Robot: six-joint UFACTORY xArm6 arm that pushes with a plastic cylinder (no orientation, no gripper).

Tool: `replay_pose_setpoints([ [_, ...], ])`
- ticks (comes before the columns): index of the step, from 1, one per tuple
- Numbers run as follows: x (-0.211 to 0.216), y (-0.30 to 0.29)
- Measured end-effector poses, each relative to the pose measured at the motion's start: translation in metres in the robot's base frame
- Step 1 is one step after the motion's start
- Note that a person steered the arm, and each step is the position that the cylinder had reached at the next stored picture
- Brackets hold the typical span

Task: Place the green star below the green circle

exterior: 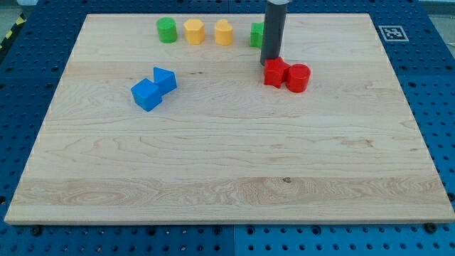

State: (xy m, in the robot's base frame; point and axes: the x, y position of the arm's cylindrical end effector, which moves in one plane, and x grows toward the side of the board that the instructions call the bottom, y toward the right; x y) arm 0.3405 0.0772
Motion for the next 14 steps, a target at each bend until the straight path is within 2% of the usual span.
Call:
replay_pose_setpoints([
  [2, 0.010, 0.022],
  [5, -0.041, 0.024],
  [7, -0.087, 0.081],
  [8, -0.098, 0.084],
  [10, -0.098, 0.008],
  [11, -0.098, -0.009],
  [14, -0.079, -0.010],
])
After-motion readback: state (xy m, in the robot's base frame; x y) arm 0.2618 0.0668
